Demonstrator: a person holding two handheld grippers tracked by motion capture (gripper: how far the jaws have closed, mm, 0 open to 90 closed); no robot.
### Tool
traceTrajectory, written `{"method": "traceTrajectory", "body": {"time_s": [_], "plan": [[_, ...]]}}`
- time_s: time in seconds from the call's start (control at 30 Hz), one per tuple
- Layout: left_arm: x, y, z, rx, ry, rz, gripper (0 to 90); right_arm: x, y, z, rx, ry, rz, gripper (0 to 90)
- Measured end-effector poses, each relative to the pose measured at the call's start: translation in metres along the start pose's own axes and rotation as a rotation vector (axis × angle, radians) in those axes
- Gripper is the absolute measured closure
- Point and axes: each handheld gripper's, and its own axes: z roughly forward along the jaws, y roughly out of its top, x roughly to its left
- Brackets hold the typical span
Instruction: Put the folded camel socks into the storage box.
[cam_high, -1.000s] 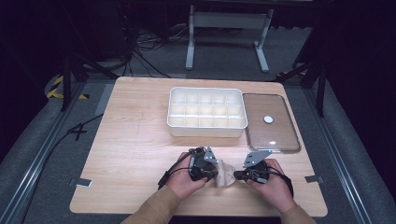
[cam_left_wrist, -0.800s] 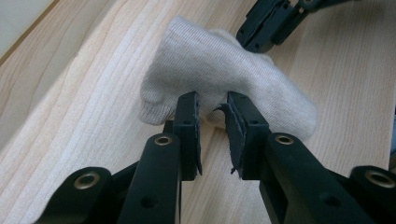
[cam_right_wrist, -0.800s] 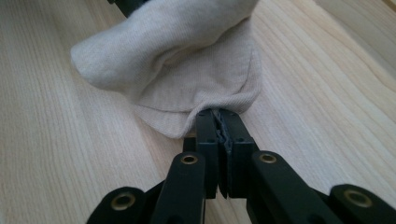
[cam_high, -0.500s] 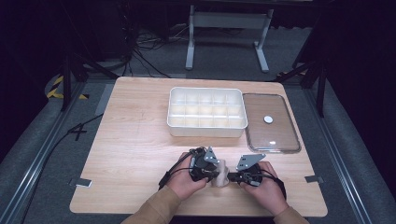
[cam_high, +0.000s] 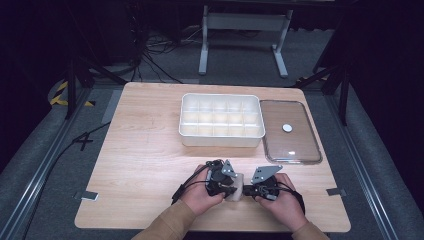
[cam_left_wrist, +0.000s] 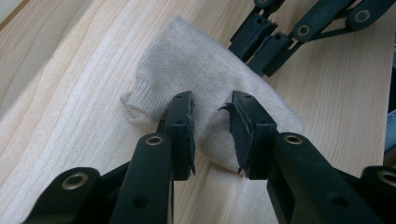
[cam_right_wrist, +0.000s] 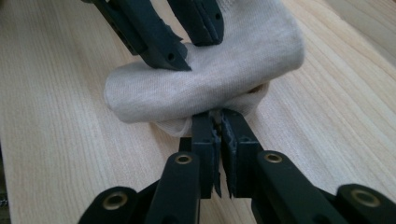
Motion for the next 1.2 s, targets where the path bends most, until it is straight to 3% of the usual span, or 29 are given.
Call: {"method": "traceTrajectory", "body": {"time_s": [0.1, 0.23, 0.27, 0.4, 0.5, 0.6, 0.8, 1.2], "plan": [[0.000, 0.000, -0.001, 0.004, 0.000, 0.000, 69.5, -0.004, 0.001, -0.012, -0.021, -0.003, 0.009, 82.4], [0.000, 0.000, 0.000, 0.007, -0.001, 0.002, 69.2, -0.008, 0.004, -0.030, -0.126, -0.020, 0.030, 82.4], [0.000, 0.000, 0.000, 0.007, -0.001, 0.002, 69.1, -0.008, 0.004, -0.030, -0.126, -0.020, 0.030, 82.4], [-0.001, 0.000, 0.000, 0.009, 0.003, 0.003, 69.0, -0.004, 0.009, -0.031, -0.232, 0.006, 0.037, 82.1], [-0.001, 0.000, 0.000, -0.002, 0.004, 0.008, 68.7, 0.001, 0.011, -0.024, -0.266, 0.037, 0.030, 82.1], [-0.001, 0.000, 0.000, 0.002, 0.002, 0.004, 68.5, 0.003, 0.013, -0.018, -0.265, 0.067, 0.016, 81.7], [-0.001, -0.001, -0.001, 0.011, -0.005, 0.005, 68.2, -0.004, 0.006, -0.013, -0.266, 0.092, 0.064, 81.1], [0.000, -0.003, -0.001, 0.020, -0.013, 0.014, 65.2, -0.011, -0.001, -0.005, -0.195, 0.123, 0.055, 69.7]]}}
